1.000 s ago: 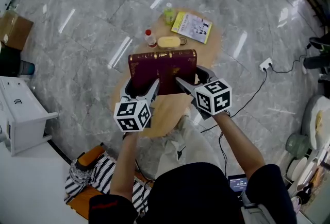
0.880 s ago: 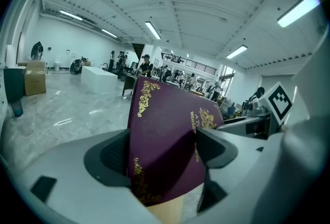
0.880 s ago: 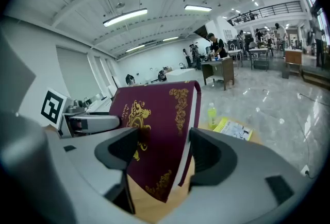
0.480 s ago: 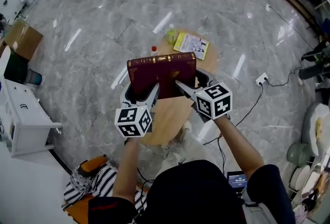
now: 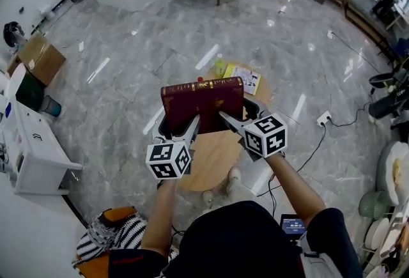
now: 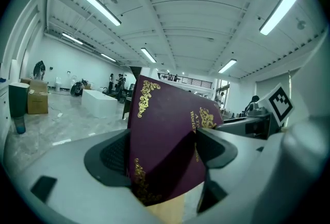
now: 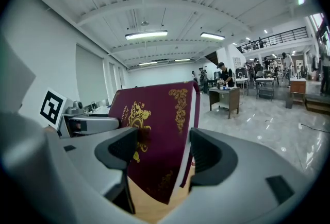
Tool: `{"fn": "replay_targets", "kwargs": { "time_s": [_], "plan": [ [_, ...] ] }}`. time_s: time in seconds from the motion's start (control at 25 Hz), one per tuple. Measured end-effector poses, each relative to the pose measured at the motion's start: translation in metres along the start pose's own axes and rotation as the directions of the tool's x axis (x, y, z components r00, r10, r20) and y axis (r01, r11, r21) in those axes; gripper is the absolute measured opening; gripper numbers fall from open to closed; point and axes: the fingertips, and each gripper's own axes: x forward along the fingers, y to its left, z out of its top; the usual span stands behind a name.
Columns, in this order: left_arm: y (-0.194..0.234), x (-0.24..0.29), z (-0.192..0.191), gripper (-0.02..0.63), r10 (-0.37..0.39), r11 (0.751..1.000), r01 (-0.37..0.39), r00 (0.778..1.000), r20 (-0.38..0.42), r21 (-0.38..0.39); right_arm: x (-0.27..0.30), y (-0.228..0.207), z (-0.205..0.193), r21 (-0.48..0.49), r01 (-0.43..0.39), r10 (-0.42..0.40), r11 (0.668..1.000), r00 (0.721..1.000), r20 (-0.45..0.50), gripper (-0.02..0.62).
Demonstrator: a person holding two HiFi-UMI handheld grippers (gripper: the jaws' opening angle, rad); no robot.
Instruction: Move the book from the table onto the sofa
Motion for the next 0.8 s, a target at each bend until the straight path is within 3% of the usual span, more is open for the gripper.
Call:
{"fn": "replay_targets", "kwargs": {
  "time_s": [0.44,0.8],
  "plan": [
    [0.018,-0.052,0.015,0.410,-0.007,1.000,0.007,0.999,0.041,0.003,-0.008,0.055,0.015,-0.027,0.003,-0.001,1.000,0.998,0.060,0.324],
    [0.025,-0.068,0.021,0.410,0.023,1.000,-0.023,0.998,0.063,0.000,-0.006,0.071,0.023,-0.053,-0.025,0.030,0.998,0.996,0.082,0.324]
  ]
}}
